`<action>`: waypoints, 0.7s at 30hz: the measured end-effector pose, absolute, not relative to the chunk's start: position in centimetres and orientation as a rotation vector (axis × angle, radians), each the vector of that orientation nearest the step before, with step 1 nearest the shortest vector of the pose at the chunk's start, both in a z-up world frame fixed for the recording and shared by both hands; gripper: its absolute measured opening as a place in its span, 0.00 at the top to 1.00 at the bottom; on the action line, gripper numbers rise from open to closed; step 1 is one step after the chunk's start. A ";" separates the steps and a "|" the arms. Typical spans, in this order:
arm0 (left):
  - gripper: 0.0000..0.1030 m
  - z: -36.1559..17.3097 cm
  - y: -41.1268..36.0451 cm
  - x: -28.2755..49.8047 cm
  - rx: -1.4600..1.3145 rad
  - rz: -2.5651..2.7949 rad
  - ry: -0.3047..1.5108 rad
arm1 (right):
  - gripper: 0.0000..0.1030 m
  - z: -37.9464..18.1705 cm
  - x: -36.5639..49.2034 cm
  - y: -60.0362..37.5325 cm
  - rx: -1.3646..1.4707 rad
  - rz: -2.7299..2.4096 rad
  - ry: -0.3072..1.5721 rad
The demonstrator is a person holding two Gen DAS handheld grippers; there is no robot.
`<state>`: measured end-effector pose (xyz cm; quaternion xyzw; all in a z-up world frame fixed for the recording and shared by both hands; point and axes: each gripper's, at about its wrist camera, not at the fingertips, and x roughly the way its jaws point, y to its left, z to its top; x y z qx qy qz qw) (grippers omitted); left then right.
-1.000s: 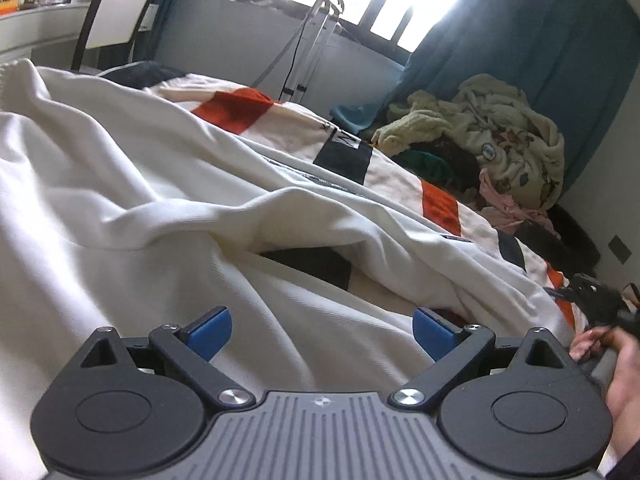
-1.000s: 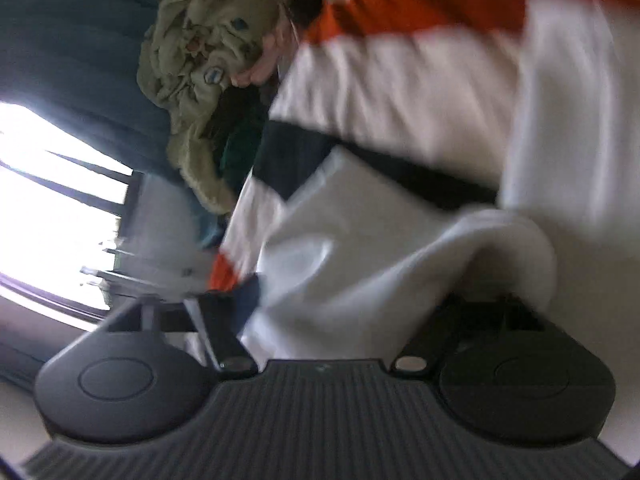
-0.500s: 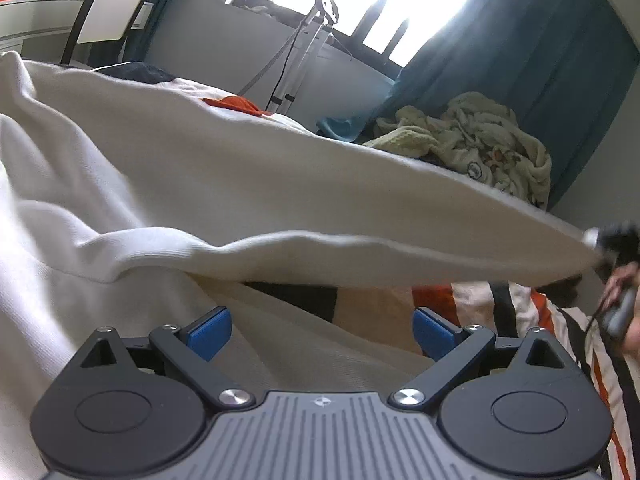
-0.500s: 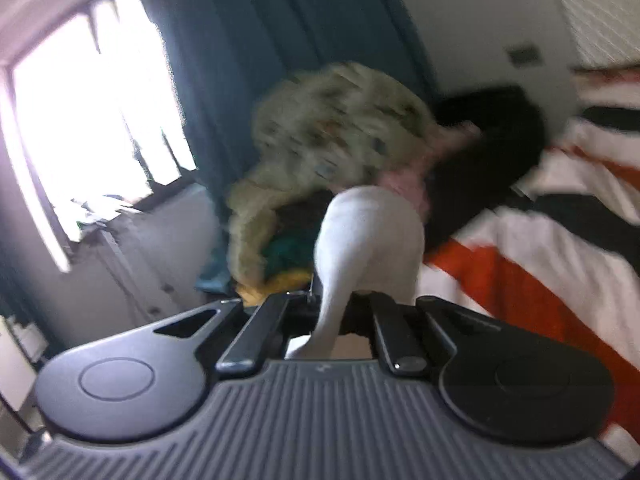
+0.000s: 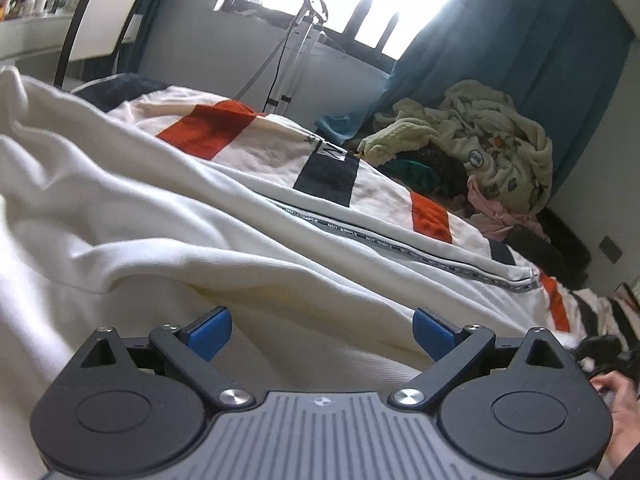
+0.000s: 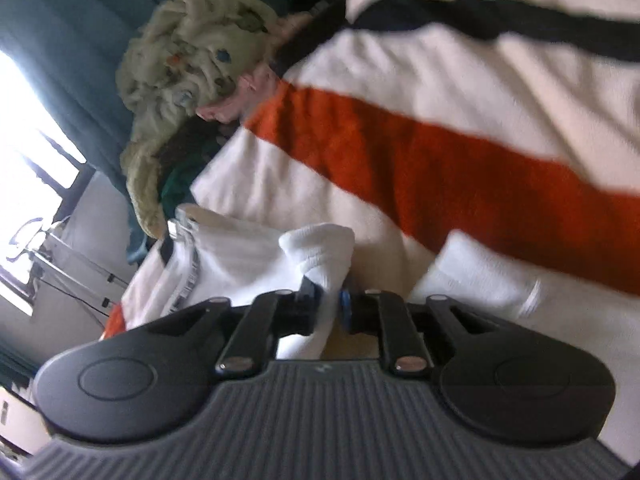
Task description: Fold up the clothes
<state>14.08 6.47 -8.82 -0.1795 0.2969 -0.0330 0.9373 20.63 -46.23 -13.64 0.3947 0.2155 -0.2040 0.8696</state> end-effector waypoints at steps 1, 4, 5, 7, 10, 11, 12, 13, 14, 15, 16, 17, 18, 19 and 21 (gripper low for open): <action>0.05 -8.7 6.4 14.0 -0.354 -0.066 0.602 | 0.92 -13.0 20.4 -46.2 0.786 -0.417 0.428; 0.05 -8.5 6.3 13.8 -0.331 -0.071 0.589 | 0.92 -12.0 19.6 -46.7 0.733 -0.430 0.382; 0.05 -8.4 6.3 13.7 -0.323 -0.074 0.583 | 0.92 -12.2 19.0 -47.0 0.737 -0.446 0.382; 0.05 -8.2 6.0 13.5 -0.297 -0.074 0.566 | 0.92 -12.9 18.6 -47.4 0.741 -0.476 0.422; 0.05 -7.8 5.6 13.0 -0.250 -0.071 0.539 | 0.91 -14.1 18.3 -47.8 0.740 -0.519 0.494; 0.05 -7.7 5.4 12.8 -0.235 -0.072 0.531 | 0.91 -14.3 18.1 -47.8 0.736 -0.527 0.507; 0.05 -7.5 5.3 12.6 -0.221 -0.073 0.523 | 0.88 -14.2 17.8 -47.6 0.727 -0.525 0.500; 0.05 -7.3 5.1 12.4 -0.208 -0.077 0.514 | 0.85 -13.8 17.6 -47.4 0.721 -0.523 0.496; 0.05 -7.0 4.9 12.1 -0.193 -0.080 0.505 | 0.83 -13.4 17.3 -47.1 0.713 -0.525 0.496; 0.05 -6.7 4.7 11.8 -0.176 -0.081 0.495 | 0.81 -12.7 17.2 -46.7 0.700 -0.532 0.502; 0.05 -6.5 4.6 11.5 -0.161 -0.084 0.485 | 0.75 -12.1 16.9 -46.3 0.688 -0.536 0.505; 0.05 -6.2 4.5 11.0 -0.148 -0.089 0.473 | 0.70 -11.4 16.6 -45.8 0.675 -0.525 0.498; 0.05 -5.9 4.4 10.5 -0.137 -0.094 0.462 | 0.56 -10.5 16.0 -45.2 0.656 -0.499 0.485; 0.05 -5.6 4.3 10.0 -0.129 -0.101 0.451 | 0.34 -9.6 15.4 -44.5 0.629 -0.477 0.471; 0.05 -5.1 4.1 9.2 -0.110 -0.109 0.434 | 0.17 -7.7 14.1 -42.6 0.545 -0.446 0.440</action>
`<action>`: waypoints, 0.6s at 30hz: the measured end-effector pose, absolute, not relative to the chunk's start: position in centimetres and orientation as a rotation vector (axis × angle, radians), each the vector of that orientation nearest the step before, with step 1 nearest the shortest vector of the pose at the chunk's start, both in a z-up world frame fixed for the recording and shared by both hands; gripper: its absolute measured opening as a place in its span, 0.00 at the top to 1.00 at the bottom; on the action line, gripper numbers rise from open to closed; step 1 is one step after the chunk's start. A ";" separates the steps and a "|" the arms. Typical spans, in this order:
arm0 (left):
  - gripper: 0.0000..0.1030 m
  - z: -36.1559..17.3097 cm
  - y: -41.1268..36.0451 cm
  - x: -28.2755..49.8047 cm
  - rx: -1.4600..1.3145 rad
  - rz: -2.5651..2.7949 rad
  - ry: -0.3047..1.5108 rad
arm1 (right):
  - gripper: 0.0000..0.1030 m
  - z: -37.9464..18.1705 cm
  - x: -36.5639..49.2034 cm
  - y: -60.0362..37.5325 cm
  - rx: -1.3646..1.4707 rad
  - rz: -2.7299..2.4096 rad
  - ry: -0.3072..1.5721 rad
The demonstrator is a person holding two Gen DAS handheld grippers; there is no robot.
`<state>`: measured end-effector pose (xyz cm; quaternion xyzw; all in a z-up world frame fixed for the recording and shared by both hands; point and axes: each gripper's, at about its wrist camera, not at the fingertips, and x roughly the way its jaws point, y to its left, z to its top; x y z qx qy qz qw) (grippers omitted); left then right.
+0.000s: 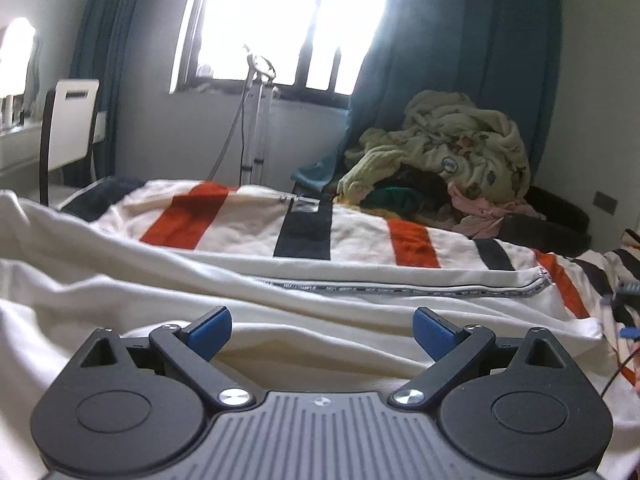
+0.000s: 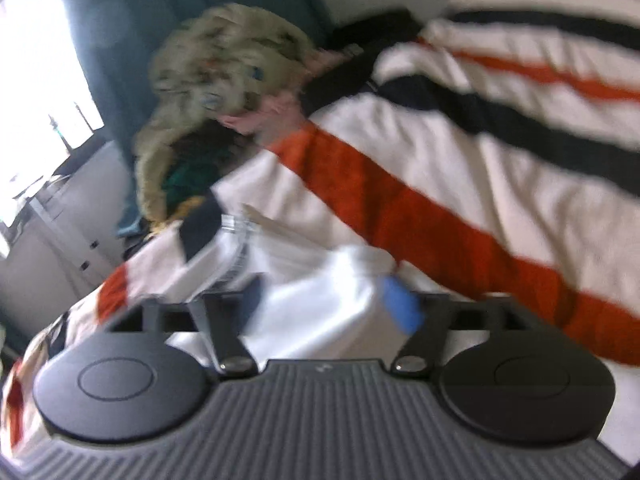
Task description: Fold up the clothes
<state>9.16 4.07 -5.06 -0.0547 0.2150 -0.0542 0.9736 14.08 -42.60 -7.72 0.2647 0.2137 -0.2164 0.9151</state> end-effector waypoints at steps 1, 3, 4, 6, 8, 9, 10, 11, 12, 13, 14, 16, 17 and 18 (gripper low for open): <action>0.05 -4.8 4.0 8.7 -0.101 -0.113 0.426 | 0.19 -6.8 13.3 -41.7 0.509 -0.421 0.428; 0.05 -4.4 4.0 8.0 -0.089 -0.117 0.420 | 0.19 -5.3 11.5 -39.8 0.457 -0.337 0.417; 0.05 -4.2 4.0 7.6 -0.084 -0.117 0.422 | 0.19 -4.5 10.6 -38.8 0.432 -0.295 0.411; 0.05 -3.8 4.0 6.7 -0.075 -0.117 0.435 | 0.19 -3.2 8.7 -36.7 0.371 -0.207 0.405; 0.05 -3.3 4.0 5.5 -0.062 -0.121 0.442 | 0.19 -2.2 6.6 -34.4 0.300 -0.120 0.401; 0.05 -3.1 4.0 4.9 -0.056 -0.123 0.445 | 0.19 -1.8 5.5 -33.3 0.270 -0.073 0.396; 0.05 -2.9 4.0 4.4 -0.051 -0.128 0.447 | 0.19 -1.6 4.5 -32.2 0.242 -0.034 0.393; 0.05 -2.6 4.0 3.8 -0.047 -0.135 0.448 | 0.19 -1.3 3.6 -31.2 0.215 -0.006 0.387; 0.05 -2.4 3.9 3.2 -0.044 -0.142 0.448 | 0.19 -1.2 2.7 -30.2 0.187 0.024 0.379; 0.05 -2.2 3.9 2.7 -0.041 -0.147 0.448 | 0.19 -1.0 2.0 -29.4 0.160 0.053 0.366; 0.04 -2.0 3.9 2.4 -0.039 -0.146 0.449 | 0.19 -0.9 1.5 -28.7 0.140 0.074 0.354; 0.04 -2.0 3.9 1.8 -0.038 -0.135 0.452 | 0.20 -1.0 1.0 -27.6 0.115 0.096 0.331; 0.04 -2.1 3.9 1.6 -0.037 -0.128 0.459 | 0.19 -1.3 1.1 -27.0 0.106 0.096 0.324; 0.04 -2.2 3.9 1.5 -0.035 -0.125 0.465 | 0.19 -1.7 1.3 -26.4 0.096 0.096 0.324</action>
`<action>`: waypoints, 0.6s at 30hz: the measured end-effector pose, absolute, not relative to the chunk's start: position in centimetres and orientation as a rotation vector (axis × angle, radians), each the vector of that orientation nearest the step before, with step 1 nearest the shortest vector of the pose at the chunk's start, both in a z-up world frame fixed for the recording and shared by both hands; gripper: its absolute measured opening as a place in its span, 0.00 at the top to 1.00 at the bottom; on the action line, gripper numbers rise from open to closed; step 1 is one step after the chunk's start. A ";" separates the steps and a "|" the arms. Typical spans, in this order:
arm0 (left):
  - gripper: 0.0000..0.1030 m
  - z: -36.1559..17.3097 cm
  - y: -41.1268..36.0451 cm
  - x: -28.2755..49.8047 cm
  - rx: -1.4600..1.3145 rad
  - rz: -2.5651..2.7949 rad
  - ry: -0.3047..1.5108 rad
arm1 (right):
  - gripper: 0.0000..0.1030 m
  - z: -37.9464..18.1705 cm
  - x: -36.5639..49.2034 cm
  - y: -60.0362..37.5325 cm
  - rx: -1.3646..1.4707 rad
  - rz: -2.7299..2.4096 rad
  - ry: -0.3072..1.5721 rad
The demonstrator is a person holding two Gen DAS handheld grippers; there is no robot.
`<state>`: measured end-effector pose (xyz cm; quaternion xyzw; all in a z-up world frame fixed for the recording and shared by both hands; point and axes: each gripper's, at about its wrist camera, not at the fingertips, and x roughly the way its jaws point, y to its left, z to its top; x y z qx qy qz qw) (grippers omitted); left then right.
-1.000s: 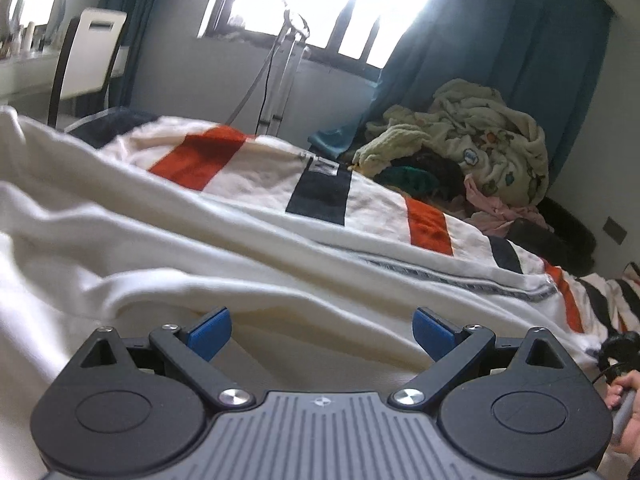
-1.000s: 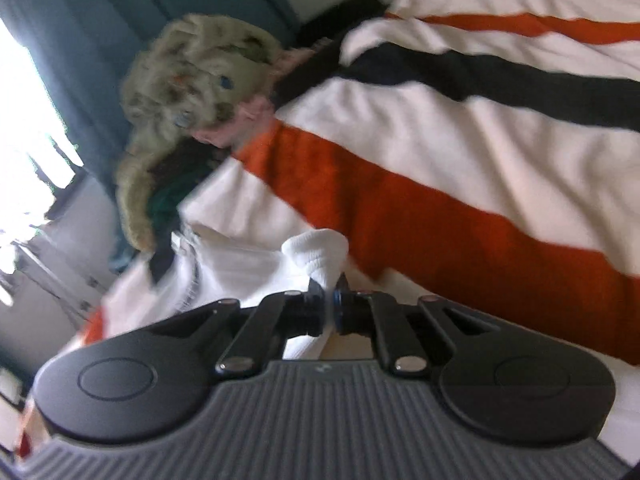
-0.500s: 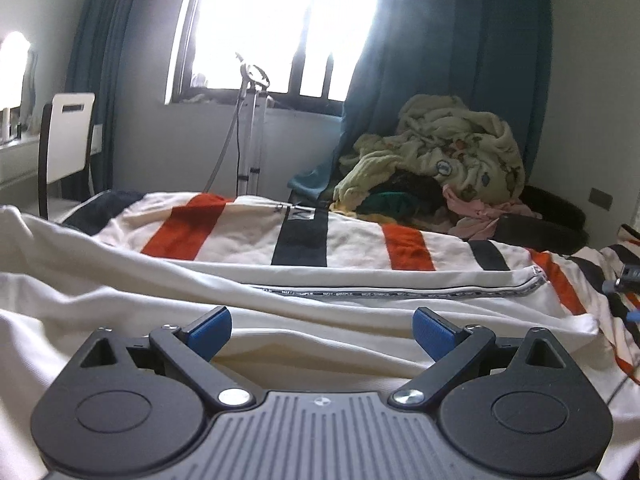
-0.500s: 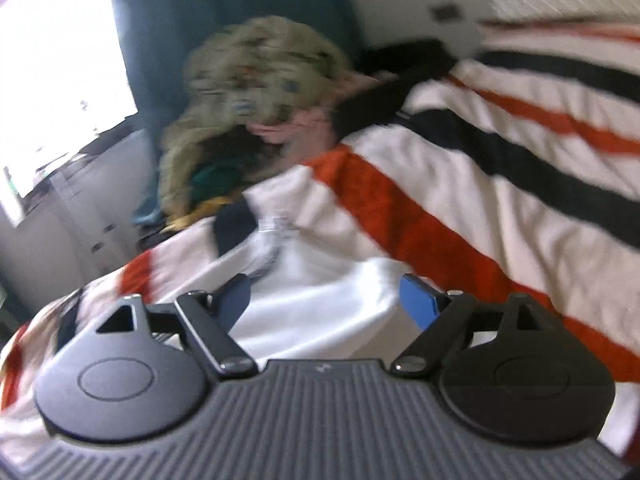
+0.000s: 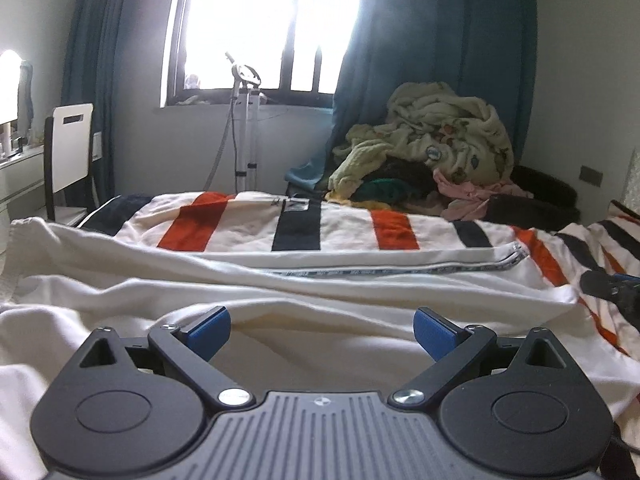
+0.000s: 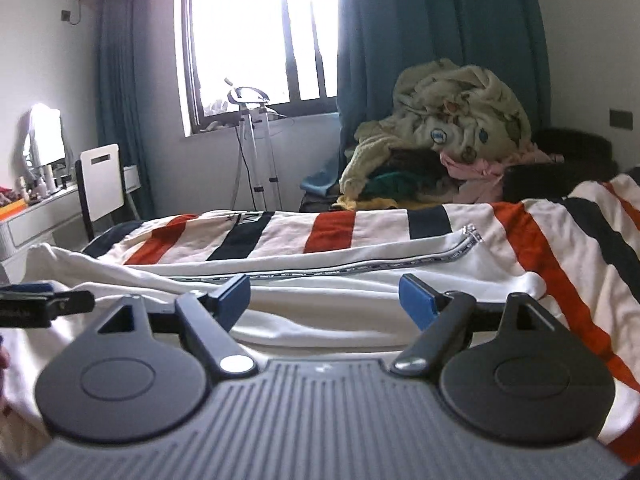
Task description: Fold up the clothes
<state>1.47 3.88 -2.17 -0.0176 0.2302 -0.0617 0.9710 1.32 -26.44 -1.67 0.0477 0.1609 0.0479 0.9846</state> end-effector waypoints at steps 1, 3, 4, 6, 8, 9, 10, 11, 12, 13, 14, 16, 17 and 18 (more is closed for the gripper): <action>0.04 -2.3 3.9 1.4 -0.034 -0.120 0.469 | 0.19 -2.4 1.9 -25.8 0.081 0.099 0.342; 0.04 -2.5 4.0 1.1 -0.038 -0.109 0.481 | 0.19 -4.3 3.8 -24.6 0.048 0.110 0.407; 0.04 -2.5 4.1 1.1 -0.043 -0.104 0.487 | 0.19 -5.4 4.9 -24.0 0.036 0.121 0.445; 0.04 -2.6 4.3 0.9 -0.055 -0.096 0.490 | 0.20 -7.7 7.1 -22.6 0.008 0.166 0.520; 0.04 -2.6 4.6 0.9 -0.059 -0.084 0.493 | 0.20 -10.0 8.8 -21.2 -0.041 0.193 0.569; 0.04 -2.7 4.7 0.9 -0.060 -0.076 0.497 | 0.20 -11.0 9.4 -20.7 -0.062 0.201 0.585; 0.04 -2.8 4.8 1.1 -0.060 -0.068 0.503 | 0.20 -11.8 9.9 -20.5 -0.063 0.209 0.600; 0.04 -2.9 4.9 1.1 -0.062 -0.062 0.509 | 0.20 -12.7 10.3 -20.3 -0.057 0.213 0.621; 0.04 -3.0 5.1 1.2 -0.068 -0.057 0.516 | 0.16 -13.4 10.6 -20.2 -0.049 0.215 0.633; 0.04 -3.1 5.3 1.2 -0.075 -0.055 0.522 | 0.11 -13.6 10.7 -20.3 -0.035 0.209 0.630; 0.04 -3.1 5.4 1.3 -0.083 -0.053 0.527 | 0.08 -13.6 10.7 -20.5 -0.015 0.197 0.627; 0.04 -3.1 5.5 1.6 -0.092 -0.048 0.532 | 0.05 -13.7 10.4 -20.6 0.013 0.191 0.617; 0.04 -3.1 5.6 1.7 -0.096 -0.046 0.534 | 0.05 -13.7 10.2 -20.6 0.016 0.193 0.608; 0.04 -3.1 5.7 1.7 -0.099 -0.047 0.535 | 0.04 -13.7 10.0 -20.5 0.014 0.190 0.600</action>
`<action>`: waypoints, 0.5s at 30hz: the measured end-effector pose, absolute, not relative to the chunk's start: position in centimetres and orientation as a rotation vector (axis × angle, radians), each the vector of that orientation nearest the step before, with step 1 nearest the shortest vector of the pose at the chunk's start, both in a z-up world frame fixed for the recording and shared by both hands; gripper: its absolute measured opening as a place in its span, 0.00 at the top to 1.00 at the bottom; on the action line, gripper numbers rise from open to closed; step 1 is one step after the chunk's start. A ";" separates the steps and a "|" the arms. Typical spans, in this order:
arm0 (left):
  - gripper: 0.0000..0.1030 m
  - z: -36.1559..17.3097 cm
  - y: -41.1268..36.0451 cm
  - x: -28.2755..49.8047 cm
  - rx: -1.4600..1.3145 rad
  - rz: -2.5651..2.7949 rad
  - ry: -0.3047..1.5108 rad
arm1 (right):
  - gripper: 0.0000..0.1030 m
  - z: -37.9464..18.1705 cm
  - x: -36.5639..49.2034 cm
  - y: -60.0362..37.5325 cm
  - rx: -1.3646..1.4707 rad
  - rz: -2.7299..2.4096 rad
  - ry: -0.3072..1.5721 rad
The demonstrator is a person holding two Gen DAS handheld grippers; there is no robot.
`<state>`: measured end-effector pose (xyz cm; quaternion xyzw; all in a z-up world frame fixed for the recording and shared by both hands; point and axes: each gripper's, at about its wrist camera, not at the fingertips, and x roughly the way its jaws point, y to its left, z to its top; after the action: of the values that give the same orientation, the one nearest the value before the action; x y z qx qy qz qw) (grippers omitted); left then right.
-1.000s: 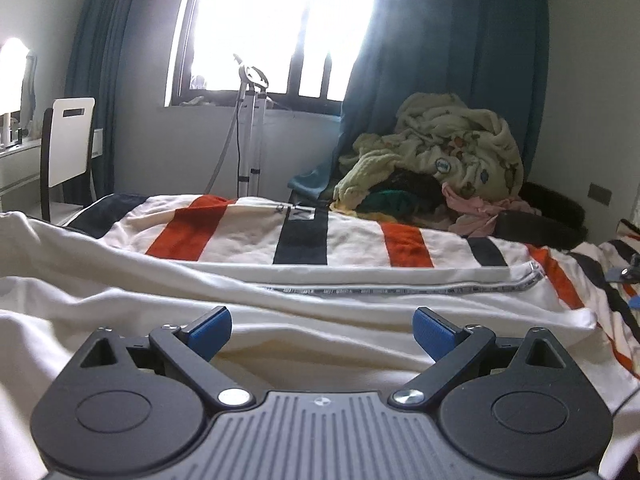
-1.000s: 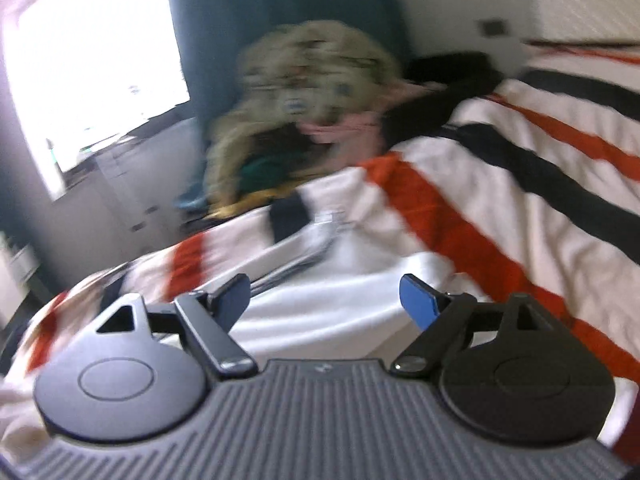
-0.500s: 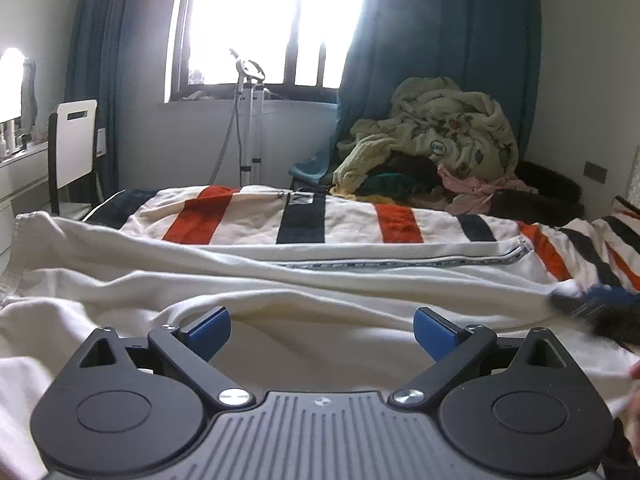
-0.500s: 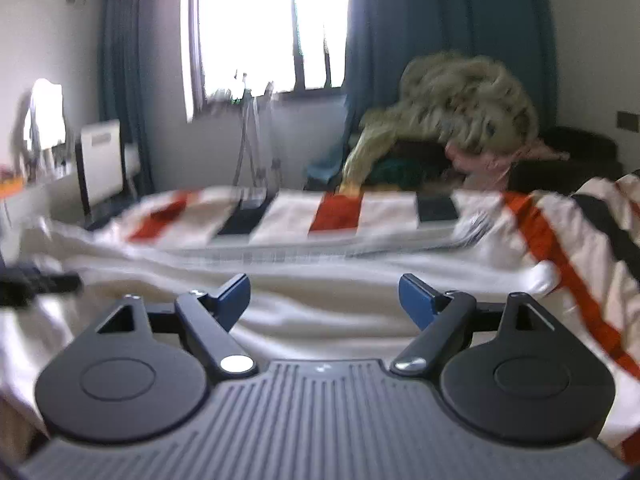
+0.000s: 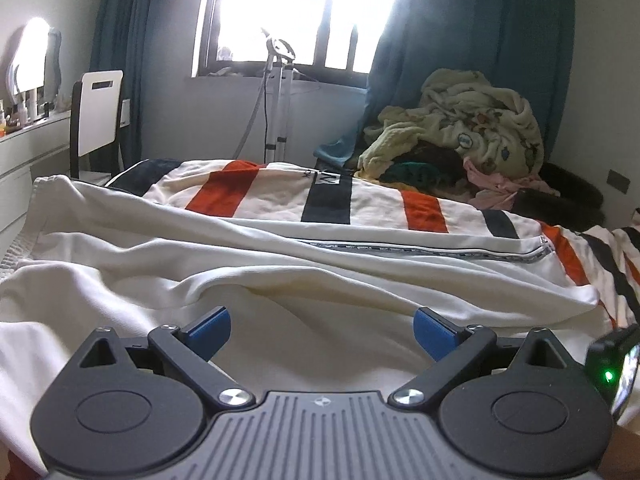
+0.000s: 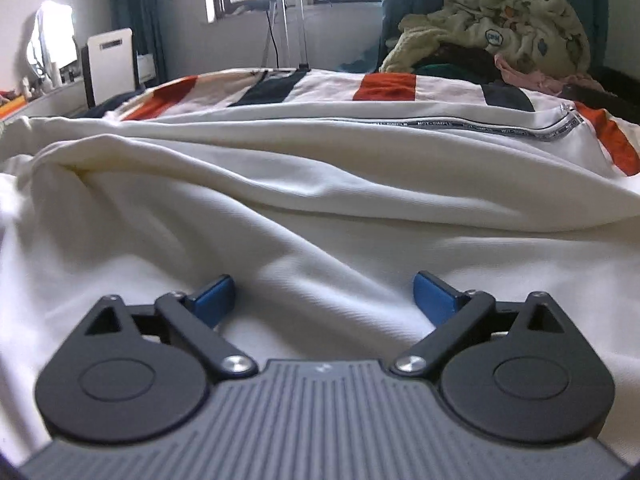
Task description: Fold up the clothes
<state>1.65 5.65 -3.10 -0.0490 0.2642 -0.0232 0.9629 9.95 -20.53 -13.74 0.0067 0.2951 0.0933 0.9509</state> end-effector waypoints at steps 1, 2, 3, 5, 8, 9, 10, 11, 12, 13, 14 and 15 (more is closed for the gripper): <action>0.04 -3.1 5.7 1.6 -0.103 -0.047 0.536 | 0.00 -13.7 9.8 -20.3 0.005 0.178 0.597; 0.04 -3.0 5.8 1.6 -0.107 -0.048 0.536 | 0.00 -13.8 9.7 -20.1 -0.006 0.169 0.596; 0.04 -3.0 5.8 1.6 -0.109 -0.050 0.535 | 0.00 -14.0 9.8 -19.9 -0.018 0.164 0.601; 0.04 -2.9 5.9 1.5 -0.111 -0.055 0.534 | 0.00 -14.1 10.0 -19.9 -0.020 0.162 0.606; 0.04 -2.7 6.0 1.4 -0.117 -0.061 0.536 | 0.00 -14.2 10.2 -20.1 -0.005 0.167 0.612; 0.04 -2.7 6.1 1.3 -0.123 -0.064 0.535 | 0.00 -14.2 10.2 -20.1 -0.004 0.167 0.612; 0.04 -2.6 6.2 1.2 -0.129 -0.068 0.534 | 0.00 -14.2 10.2 -20.2 -0.003 0.168 0.612; 0.04 -2.5 6.3 1.1 -0.135 -0.072 0.534 | 0.00 -14.2 10.3 -20.2 -0.002 0.168 0.613; 0.04 -2.5 6.4 1.0 -0.141 -0.076 0.533 | 0.00 -14.2 10.3 -20.2 -0.003 0.168 0.612; 0.04 -2.4 6.4 0.9 -0.149 -0.083 0.532 | 0.00 -14.3 10.3 -20.2 -0.004 0.168 0.612; 0.04 -2.3 6.4 0.9 -0.157 -0.092 0.530 | 0.00 -14.3 10.3 -20.2 -0.003 0.169 0.612; 0.04 -2.2 6.4 0.9 -0.162 -0.100 0.529 | 0.00 -14.3 10.3 -20.3 -0.003 0.169 0.612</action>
<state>0.90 6.39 -2.23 -0.0801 0.2611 -0.0493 0.9607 10.30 -20.29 -14.26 -0.0013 0.3009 0.0832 0.9500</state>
